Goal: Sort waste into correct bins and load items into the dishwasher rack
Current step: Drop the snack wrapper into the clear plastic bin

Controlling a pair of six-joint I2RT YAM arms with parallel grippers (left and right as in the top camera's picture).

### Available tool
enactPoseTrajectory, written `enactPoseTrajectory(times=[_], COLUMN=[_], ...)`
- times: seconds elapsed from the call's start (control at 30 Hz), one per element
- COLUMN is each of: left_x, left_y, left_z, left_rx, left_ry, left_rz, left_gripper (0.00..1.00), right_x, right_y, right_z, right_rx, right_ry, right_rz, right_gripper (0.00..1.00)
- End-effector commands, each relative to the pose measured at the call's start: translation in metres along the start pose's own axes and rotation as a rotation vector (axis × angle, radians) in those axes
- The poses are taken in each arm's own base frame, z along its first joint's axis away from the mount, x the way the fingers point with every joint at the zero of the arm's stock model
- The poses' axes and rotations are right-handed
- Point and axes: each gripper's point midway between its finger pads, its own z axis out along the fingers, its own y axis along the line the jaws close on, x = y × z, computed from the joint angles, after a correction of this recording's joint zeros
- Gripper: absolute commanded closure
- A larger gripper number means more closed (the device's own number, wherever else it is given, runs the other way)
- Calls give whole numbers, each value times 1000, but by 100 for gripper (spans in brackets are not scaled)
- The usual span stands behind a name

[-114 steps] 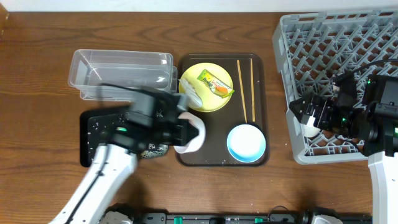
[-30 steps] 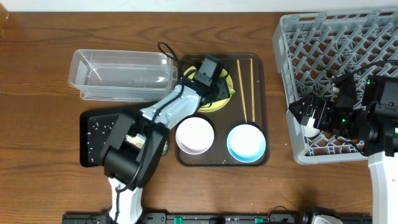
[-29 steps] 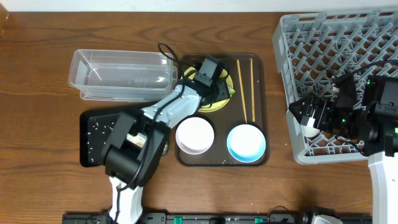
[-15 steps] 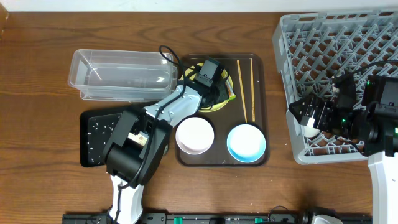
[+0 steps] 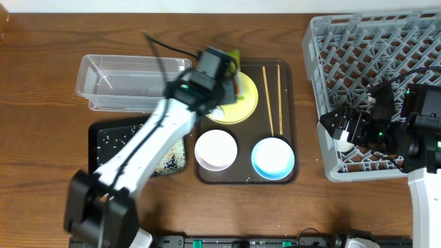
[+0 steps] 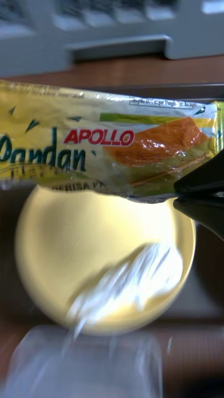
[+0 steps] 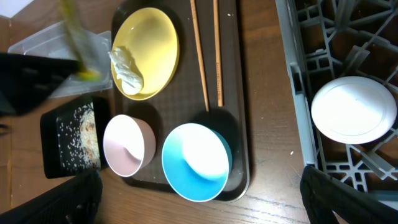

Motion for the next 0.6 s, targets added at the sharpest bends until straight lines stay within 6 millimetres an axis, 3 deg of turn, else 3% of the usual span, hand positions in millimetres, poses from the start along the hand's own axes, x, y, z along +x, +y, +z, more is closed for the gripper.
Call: enactPoseTrajectory(times=[0.0, 0.13, 0.27, 0.33, 0.43, 0.57], left_x=[-27, -42, -49, -51, -57, -58], left_y=[55, 114, 143, 147, 143, 120], left_z=[-5, -5, 4, 5, 1, -13], left_rx=[-157, -239, -208, -177, -139, -51], left_ry=[-72, -76, -45, -38, -42, -25], left_rz=[-93, -274, -375, -397, -375, -345], left_gripper=[94, 94, 92, 71, 51, 46], right_x=[-4, -3, -1, -1, -1, -1], right_y=[1, 1, 1, 1, 1, 1], right_z=[-5, -5, -5, -5, -5, -5], right_rx=[-3, -3, -1, -1, -1, -1], right_ry=[-20, -16, -9, -8, -8, -7], right_rz=[-8, -6, -2, -1, -1, -1], right_gripper=[1, 1, 1, 1, 1, 1])
